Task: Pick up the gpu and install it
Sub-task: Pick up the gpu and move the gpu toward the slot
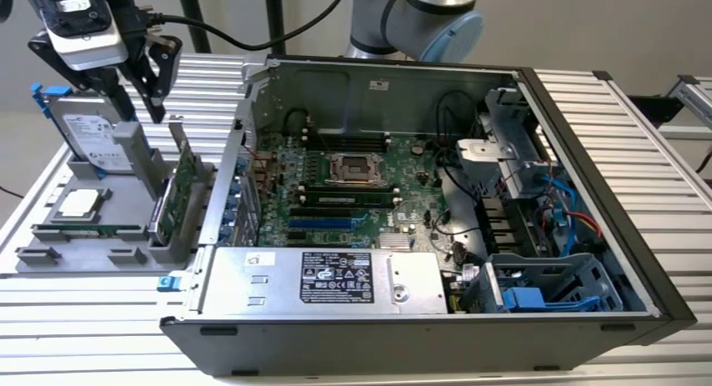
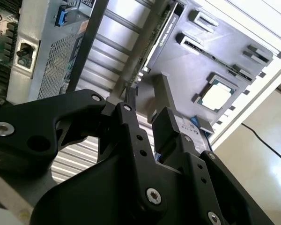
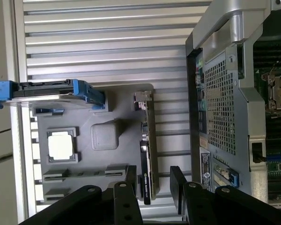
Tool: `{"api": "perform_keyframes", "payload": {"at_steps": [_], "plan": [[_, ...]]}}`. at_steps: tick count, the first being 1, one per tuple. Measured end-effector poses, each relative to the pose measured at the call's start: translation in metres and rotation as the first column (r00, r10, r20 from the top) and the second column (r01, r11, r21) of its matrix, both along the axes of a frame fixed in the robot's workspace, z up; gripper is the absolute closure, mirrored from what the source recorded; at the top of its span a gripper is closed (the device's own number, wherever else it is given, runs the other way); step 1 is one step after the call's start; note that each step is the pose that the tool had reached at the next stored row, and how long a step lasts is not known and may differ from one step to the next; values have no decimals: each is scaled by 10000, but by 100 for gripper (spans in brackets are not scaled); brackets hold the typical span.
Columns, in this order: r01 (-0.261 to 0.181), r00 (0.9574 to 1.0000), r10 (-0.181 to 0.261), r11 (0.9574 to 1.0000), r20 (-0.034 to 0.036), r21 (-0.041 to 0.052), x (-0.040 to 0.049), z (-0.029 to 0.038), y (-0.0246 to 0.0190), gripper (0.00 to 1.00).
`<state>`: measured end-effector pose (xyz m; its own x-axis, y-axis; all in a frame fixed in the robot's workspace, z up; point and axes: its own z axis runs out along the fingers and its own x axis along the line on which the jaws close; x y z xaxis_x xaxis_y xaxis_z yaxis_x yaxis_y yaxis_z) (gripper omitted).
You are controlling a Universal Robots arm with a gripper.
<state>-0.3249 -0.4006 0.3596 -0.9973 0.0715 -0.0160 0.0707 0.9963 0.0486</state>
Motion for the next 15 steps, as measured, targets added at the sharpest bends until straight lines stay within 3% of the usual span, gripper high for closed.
{"api": "perform_keyframes", "payload": {"at_steps": [15], "plan": [[0, 10000, 0, 10000, -2, -1, 0, -49, -46, 0]]}}
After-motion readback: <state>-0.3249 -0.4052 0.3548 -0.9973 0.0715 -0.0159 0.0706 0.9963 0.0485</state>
